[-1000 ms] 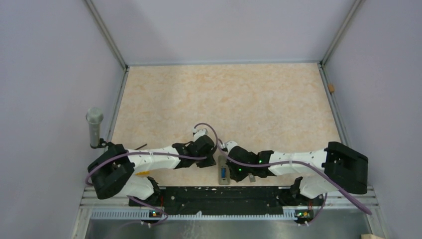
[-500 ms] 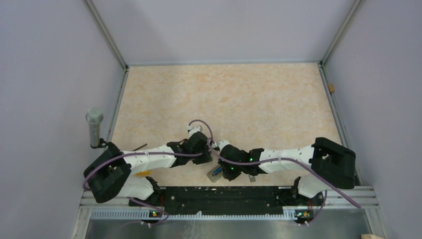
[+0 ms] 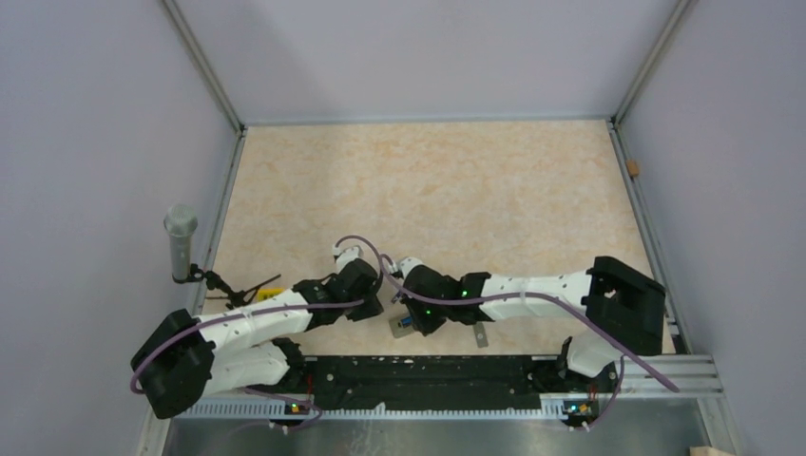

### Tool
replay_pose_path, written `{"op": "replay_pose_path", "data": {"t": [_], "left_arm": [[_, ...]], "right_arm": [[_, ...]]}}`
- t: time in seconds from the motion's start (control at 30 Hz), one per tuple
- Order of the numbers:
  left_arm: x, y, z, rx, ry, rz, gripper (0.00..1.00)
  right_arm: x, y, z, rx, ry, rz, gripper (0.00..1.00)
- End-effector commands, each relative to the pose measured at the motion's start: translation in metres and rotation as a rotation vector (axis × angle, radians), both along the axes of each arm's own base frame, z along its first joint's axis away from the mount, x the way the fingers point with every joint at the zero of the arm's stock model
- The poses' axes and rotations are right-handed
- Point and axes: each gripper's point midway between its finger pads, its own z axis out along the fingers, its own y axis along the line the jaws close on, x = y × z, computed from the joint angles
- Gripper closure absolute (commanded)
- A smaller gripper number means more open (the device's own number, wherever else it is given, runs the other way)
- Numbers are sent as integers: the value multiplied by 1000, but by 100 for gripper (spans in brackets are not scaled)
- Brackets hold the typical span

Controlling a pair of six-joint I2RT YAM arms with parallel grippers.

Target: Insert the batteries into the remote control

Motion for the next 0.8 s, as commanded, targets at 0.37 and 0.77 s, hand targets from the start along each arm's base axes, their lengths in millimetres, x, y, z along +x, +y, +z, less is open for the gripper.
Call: {"op": "replay_pose_path", "data": {"t": [0.37, 0.77], "left_arm": [[-15, 27, 2, 14, -12, 34, 70], [-18, 22, 9, -61, -44, 11, 65]], "right_arm": [[59, 26, 76, 19, -243, 37, 64], [91, 47, 40, -79, -252, 27, 56]]}}
